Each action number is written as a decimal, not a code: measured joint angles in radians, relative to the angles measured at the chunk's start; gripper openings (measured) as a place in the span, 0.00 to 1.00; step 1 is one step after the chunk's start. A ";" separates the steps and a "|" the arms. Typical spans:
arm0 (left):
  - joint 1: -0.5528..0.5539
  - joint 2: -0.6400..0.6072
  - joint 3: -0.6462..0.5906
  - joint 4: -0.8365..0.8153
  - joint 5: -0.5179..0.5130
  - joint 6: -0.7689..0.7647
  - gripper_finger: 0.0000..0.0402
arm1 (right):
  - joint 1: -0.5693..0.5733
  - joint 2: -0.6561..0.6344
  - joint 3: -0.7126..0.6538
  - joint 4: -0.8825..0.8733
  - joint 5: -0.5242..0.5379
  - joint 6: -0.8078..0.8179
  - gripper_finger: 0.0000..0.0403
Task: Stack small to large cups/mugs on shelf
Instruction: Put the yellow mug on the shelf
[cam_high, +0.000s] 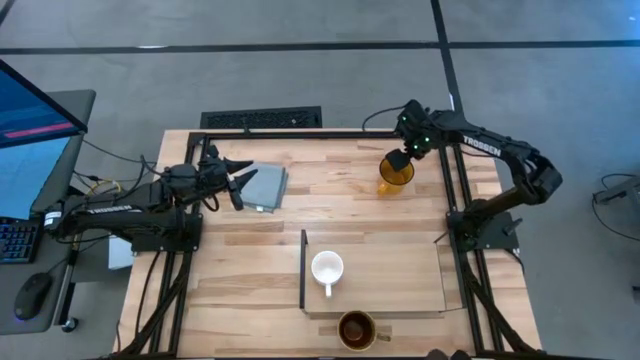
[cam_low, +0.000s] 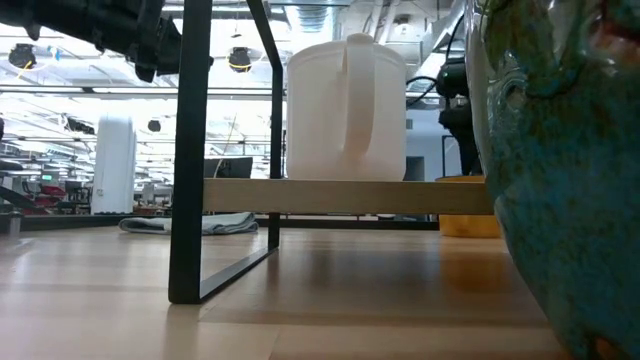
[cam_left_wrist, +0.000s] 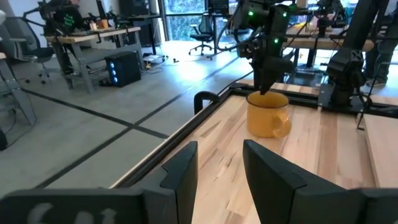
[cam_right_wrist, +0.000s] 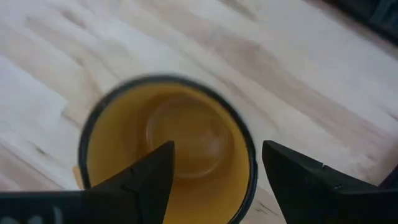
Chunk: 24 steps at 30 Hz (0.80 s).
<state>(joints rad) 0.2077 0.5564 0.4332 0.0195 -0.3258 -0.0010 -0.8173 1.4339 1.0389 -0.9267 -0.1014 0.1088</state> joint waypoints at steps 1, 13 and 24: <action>0.000 0.000 0.000 -0.005 0.000 0.000 0.30 | 0.005 0.010 0.000 -0.013 0.000 -0.015 0.66; 0.000 0.000 0.000 -0.014 0.000 0.000 0.30 | 0.035 0.119 0.000 0.021 0.084 -0.032 0.55; 0.000 0.000 0.000 -0.038 -0.001 0.000 0.30 | 0.034 0.156 0.000 0.015 0.081 -0.046 0.14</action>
<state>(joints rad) 0.2077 0.5564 0.4332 -0.0188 -0.3271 -0.0013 -0.7830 1.5900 1.0386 -0.9119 -0.0203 0.0627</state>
